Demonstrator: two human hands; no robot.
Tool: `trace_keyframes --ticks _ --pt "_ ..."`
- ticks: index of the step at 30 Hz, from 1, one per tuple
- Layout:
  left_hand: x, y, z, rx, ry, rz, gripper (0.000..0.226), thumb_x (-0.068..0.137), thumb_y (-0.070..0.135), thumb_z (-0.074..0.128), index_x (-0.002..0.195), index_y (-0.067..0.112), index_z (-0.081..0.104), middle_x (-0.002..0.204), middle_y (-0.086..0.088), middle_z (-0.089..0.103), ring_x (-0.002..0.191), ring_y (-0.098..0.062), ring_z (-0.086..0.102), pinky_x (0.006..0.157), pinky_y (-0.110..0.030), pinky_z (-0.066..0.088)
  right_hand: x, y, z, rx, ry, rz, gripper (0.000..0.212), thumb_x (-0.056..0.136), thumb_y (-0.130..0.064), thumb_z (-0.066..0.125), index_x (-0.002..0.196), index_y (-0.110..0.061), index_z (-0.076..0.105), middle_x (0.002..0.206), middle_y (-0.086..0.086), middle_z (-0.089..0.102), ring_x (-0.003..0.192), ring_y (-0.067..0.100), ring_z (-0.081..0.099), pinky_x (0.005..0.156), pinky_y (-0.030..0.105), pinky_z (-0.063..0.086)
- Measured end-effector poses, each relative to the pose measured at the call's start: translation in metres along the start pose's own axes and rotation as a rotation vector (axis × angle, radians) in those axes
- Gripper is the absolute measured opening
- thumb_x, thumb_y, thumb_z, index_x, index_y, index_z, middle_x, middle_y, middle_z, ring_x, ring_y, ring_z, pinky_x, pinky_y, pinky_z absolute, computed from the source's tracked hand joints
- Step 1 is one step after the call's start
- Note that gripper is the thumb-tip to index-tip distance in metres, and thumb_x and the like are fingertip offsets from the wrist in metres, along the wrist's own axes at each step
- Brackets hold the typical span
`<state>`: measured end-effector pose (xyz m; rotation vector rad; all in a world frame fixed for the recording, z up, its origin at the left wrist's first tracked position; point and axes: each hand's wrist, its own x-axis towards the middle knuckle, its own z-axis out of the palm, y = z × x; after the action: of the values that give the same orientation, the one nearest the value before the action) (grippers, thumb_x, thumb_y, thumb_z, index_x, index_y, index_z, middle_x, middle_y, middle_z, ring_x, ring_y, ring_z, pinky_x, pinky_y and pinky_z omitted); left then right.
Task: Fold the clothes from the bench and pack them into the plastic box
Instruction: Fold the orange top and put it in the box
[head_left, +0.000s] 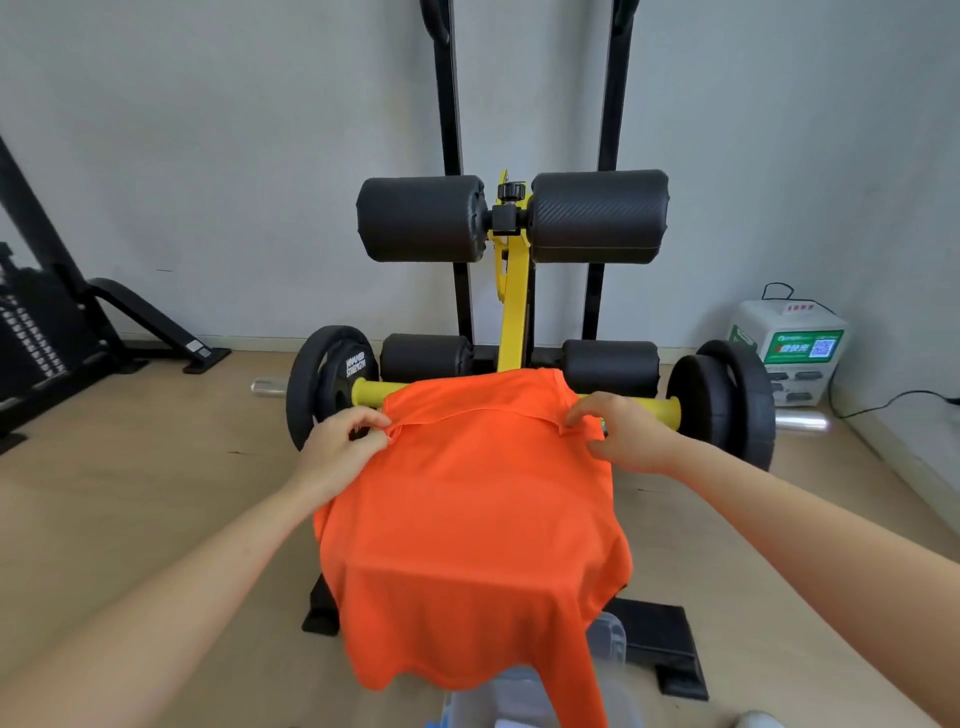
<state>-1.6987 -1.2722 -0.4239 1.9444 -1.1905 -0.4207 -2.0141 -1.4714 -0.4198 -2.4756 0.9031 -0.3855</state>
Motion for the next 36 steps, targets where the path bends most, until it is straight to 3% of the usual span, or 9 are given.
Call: trace_keyframes --ticks 4,10,12,15,19,24,29,32,36 --pt "-0.036 0.027 0.021 0.056 -0.012 0.208 0.033 0.070 0.047 0.062 0.102 0.040 0.068 0.113 0.024 0.063 0.111 0.000 0.053 0.096 -0.028 0.039 -0.039 0.004 0.017 0.228 0.147 0.107 0.038 0.082 -0.002 0.067 0.115 -0.023 0.066 0.112 -0.013 0.063 0.100 0.010 0.061 0.076 0.010 0.045" --pt "-0.087 0.058 0.076 0.279 -0.219 0.534 0.043 0.078 0.053 0.058 0.117 0.035 0.067 0.127 0.020 0.060 0.125 -0.001 0.045 0.108 -0.023 0.034 -0.099 0.028 0.054 0.465 0.184 0.353 0.030 0.084 -0.019 0.077 0.110 -0.017 0.062 0.104 -0.003 0.064 0.089 0.012 0.064 0.069 0.020 0.051" --pt "-0.095 0.063 0.095 0.401 -0.293 0.587 0.052 0.080 0.059 0.053 0.128 0.040 0.061 0.142 0.020 0.050 0.137 -0.006 0.035 0.112 -0.030 0.032 -0.111 0.035 0.065 0.588 0.146 0.444 0.036 0.084 -0.021 0.077 0.115 -0.014 0.059 0.107 -0.001 0.064 0.091 0.014 0.064 0.072 0.025 0.053" --pt "-0.100 0.065 0.116 0.605 -0.365 0.647 0.061 0.085 0.068 0.043 0.142 0.047 0.046 0.157 0.021 0.031 0.148 -0.013 0.017 0.113 -0.041 0.024 -0.121 0.047 0.081 0.824 0.025 0.557 0.052 0.085 -0.024 0.077 0.128 -0.016 0.050 0.119 -0.002 0.062 0.107 0.015 0.061 0.089 0.035 0.051" --pt "-0.099 0.068 0.125 0.633 -0.342 0.646 0.057 0.081 0.071 0.044 0.134 0.051 0.051 0.152 0.022 0.035 0.144 -0.017 0.023 0.108 -0.044 0.025 -0.125 0.056 0.098 1.020 -0.036 0.636 0.058 0.085 -0.026 0.077 0.134 -0.018 0.047 0.127 0.000 0.063 0.119 0.017 0.057 0.098 0.039 0.041" --pt "-0.097 0.068 0.127 0.625 -0.312 0.640 0.053 0.075 0.070 0.051 0.125 0.053 0.057 0.145 0.024 0.043 0.139 -0.016 0.030 0.104 -0.044 0.028 -0.130 0.055 0.103 1.070 -0.044 0.654 0.033 0.083 -0.023 0.077 0.112 -0.011 0.066 0.100 0.000 0.072 0.103 0.020 0.064 0.090 0.037 0.043" --pt "-0.098 0.064 0.128 0.636 -0.289 0.663 0.053 0.078 0.072 0.049 0.127 0.052 0.057 0.146 0.023 0.044 0.140 -0.017 0.032 0.104 -0.044 0.029 -0.156 0.054 0.087 1.098 -0.161 0.654 0.009 0.089 -0.022 0.071 0.088 -0.022 0.062 0.097 -0.004 0.071 0.097 0.014 0.064 0.095 0.036 0.040" --pt "-0.100 0.063 0.129 0.624 -0.277 0.671 0.053 0.079 0.072 0.047 0.127 0.050 0.058 0.146 0.019 0.047 0.139 -0.019 0.035 0.103 -0.046 0.030 -0.173 0.051 0.072 1.086 -0.150 0.589 0.015 0.087 -0.015 0.074 0.093 -0.018 0.060 0.098 0.002 0.072 0.097 0.017 0.067 0.099 0.037 0.047" --pt "-0.103 0.062 0.130 0.643 -0.266 0.666 0.054 0.081 0.071 0.045 0.128 0.049 0.058 0.147 0.017 0.048 0.140 -0.021 0.036 0.104 -0.046 0.031 -0.190 0.029 0.044 0.987 -0.076 0.569 0.035 0.081 0.004 0.075 0.108 -0.008 0.057 0.093 0.009 0.070 0.085 0.019 0.068 0.077 0.032 0.058"
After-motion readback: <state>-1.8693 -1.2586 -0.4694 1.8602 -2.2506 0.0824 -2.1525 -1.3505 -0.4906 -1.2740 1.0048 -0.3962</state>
